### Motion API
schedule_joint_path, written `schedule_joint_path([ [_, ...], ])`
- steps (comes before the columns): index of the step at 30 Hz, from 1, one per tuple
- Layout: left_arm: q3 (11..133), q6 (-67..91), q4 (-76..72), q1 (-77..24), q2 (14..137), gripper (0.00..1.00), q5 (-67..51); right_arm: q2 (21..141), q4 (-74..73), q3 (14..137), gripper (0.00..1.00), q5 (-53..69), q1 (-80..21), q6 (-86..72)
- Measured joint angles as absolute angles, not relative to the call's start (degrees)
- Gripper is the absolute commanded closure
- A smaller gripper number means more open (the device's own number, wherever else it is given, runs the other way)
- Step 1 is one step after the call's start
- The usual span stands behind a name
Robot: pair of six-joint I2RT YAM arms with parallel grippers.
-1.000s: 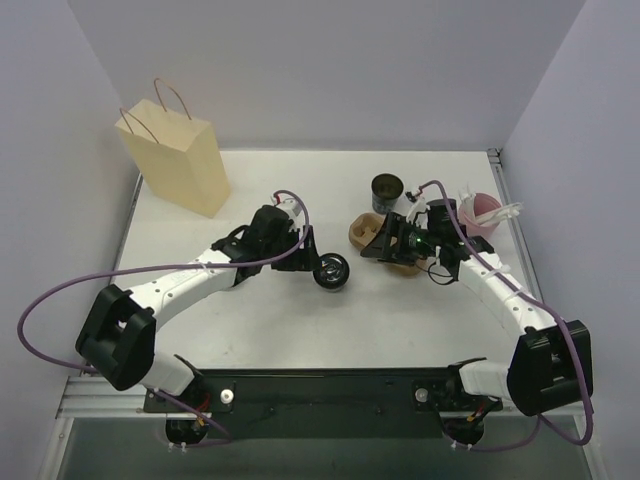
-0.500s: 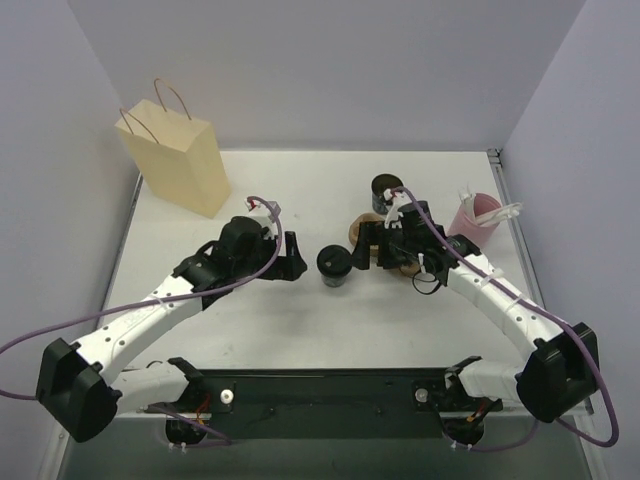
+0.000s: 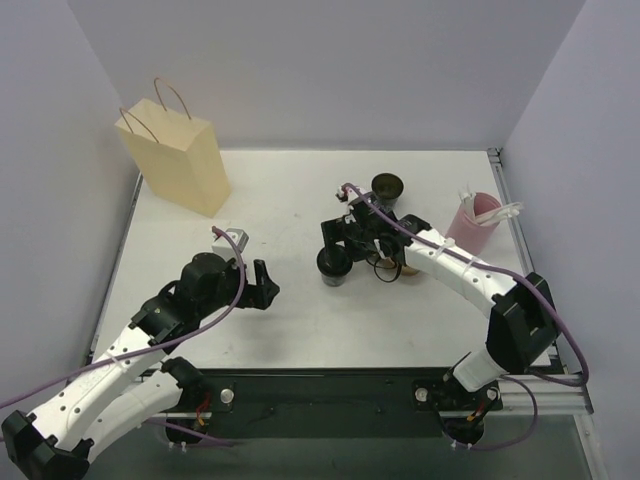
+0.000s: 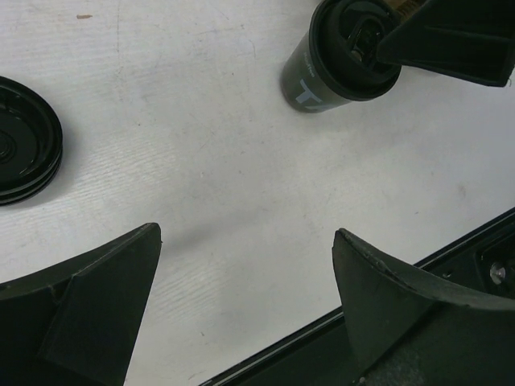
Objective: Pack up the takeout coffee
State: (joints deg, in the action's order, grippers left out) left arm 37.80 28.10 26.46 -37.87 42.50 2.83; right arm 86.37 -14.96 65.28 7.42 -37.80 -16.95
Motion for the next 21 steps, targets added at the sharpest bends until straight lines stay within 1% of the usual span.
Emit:
schedule_joint_path([
  [6, 38.72, 26.48, 30.96, -38.11, 40.69, 0.03, 3.01, 91.77, -16.27, 69.8, 0.07, 5.08, -39.99, -15.07],
  [9, 38.72, 26.2, 31.16, -38.28, 39.07, 0.03, 3.01, 94.04, -17.17, 71.4, 0.11, 3.92, -40.66, -14.22],
  [12, 38.72, 25.85, 31.16, -38.33, 38.61, 0.03, 3.01, 95.83, -18.24, 72.2, 0.16, 3.09, -41.21, -13.47],
  [14, 38.72, 25.71, 31.2, -38.33, 38.79, 0.03, 3.03, 96.64, -18.55, 72.9, 0.21, 2.61, -41.58, -13.34],
  [15, 38.72, 25.67, 31.22, -38.37, 39.11, 0.03, 3.01, 96.92, -18.79, 73.36, 0.27, 1.89, -41.85, -13.34],
  [18, 38.72, 25.63, 31.53, -38.52, 39.44, 0.03, 3.03, 97.19, -19.2, 73.84, 0.35, 0.58, -42.65, -13.47],
  [21, 38.72, 25.63, 31.55, -38.61, 39.29, 0.03, 3.18, 97.1, -19.81, 73.95, 0.37, -0.78, -43.29, -14.33],
])
